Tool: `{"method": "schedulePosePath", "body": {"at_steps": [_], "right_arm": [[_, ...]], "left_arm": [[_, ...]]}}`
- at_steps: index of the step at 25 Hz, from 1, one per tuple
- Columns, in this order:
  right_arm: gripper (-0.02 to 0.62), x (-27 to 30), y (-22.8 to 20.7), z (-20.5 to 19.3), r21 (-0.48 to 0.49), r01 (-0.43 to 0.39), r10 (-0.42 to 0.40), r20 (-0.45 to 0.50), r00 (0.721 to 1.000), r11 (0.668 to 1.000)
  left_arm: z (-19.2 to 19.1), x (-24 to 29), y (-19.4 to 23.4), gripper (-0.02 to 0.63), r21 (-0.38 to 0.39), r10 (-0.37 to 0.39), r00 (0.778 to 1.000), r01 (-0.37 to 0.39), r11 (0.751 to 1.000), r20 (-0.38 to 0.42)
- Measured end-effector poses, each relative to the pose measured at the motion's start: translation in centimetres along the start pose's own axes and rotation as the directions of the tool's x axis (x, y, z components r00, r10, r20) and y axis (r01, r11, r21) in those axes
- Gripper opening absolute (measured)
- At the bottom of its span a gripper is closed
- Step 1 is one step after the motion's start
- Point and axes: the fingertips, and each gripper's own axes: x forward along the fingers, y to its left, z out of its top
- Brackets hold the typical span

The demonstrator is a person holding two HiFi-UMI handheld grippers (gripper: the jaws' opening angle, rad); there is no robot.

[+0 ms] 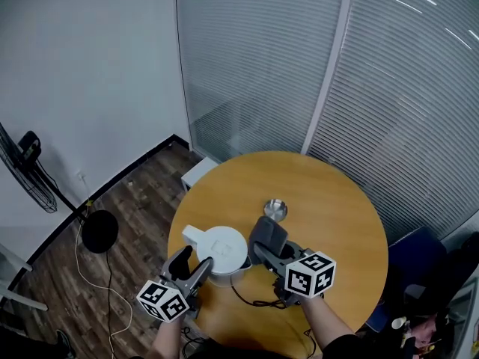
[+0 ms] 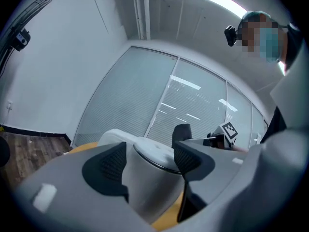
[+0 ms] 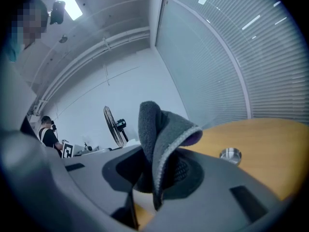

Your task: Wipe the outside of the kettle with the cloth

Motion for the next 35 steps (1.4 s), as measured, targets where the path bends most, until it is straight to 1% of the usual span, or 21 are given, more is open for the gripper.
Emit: {"method": "schedulePosePath", "body": {"at_steps": [2, 5, 7, 11, 15, 17, 21, 23, 26, 28, 31, 33, 35], "right_arm": [[0.101, 0.6, -0.1, -0.2, 0.021, -0.002, 0.002, 0.003, 1.0, 1.0], [0.101, 1.1, -0.8, -0.8, 0.053, -0.002, 0.002, 0.003, 1.0, 0.999], [0.101, 1.7, -1.3, -1.6, 0.06, 0.003, -0.002, -0.014, 1.0, 0.998], [0.101, 3.0, -2.9, -5.1, 0.075, 0.022, -0.016, -0.075, 0.997, 0.997], [0.101, 4.5, -4.6, -9.6, 0.129, 0.047, -0.029, -0.138, 0.99, 0.99], [0.101, 5.3, -5.7, -12.1, 0.143, 0.075, -0.047, -0.19, 0.981, 0.987], [0.101, 6.2, -7.5, -17.0, 0.161, 0.124, -0.072, -0.293, 0.953, 0.979], [0.101, 6.5, -8.0, -18.8, 0.163, 0.138, -0.076, -0.34, 0.937, 0.977], [0.101, 7.0, -8.2, -20.9, 0.14, 0.15, -0.081, -0.408, 0.909, 0.979], [0.101, 7.0, -8.3, -21.6, 0.133, 0.152, -0.081, -0.428, 0.9, 0.979], [0.101, 6.6, -8.5, -21.5, 0.126, 0.152, -0.083, -0.436, 0.896, 0.98], [0.101, 6.2, -8.8, -19.9, 0.083, 0.157, -0.109, -0.415, 0.903, 0.984], [0.101, 5.7, -9.0, -16.8, -0.005, 0.155, -0.146, -0.36, 0.921, 0.988]], "left_arm": [[0.0, 0.3, 0.1, 0.293, -0.019, -0.022, 1.0, 0.022, 1.0, -0.016], [-0.1, 0.5, 0.0, 0.291, -0.049, -0.081, 0.996, 0.08, 0.996, -0.039], [-0.1, 0.6, 0.1, 0.291, -0.058, -0.116, 0.992, 0.113, 0.992, -0.049], [0.0, 0.7, 0.2, 0.293, -0.055, -0.147, 0.988, 0.144, 0.988, -0.052], [0.0, 0.3, 0.5, 0.293, -0.065, -0.142, 0.988, 0.138, 0.988, -0.054], [0.0, 0.4, 0.5, 0.292, -0.062, -0.14, 0.989, 0.136, 0.989, -0.056], [-0.2, 0.5, 0.2, 0.291, -0.063, -0.133, 0.99, 0.129, 0.99, -0.055], [-0.2, 0.5, 0.2, 0.291, -0.07, -0.129, 0.99, 0.125, 0.99, -0.052], [-0.2, 0.2, 0.3, 0.291, -0.075, -0.125, 0.991, 0.121, 0.99, -0.043], [-0.2, 0.1, 0.3, 0.291, -0.079, -0.121, 0.992, 0.118, 0.99, -0.035], [-0.3, 0.1, 0.2, 0.291, -0.085, -0.116, 0.993, 0.113, 0.99, -0.028], [-0.3, 0.2, 0.1, 0.291, -0.085, -0.114, 0.993, 0.111, 0.99, -0.03], [-0.4, 0.1, 0.1, 0.291, -0.084, -0.112, 0.993, 0.109, 0.99, -0.032]]}}
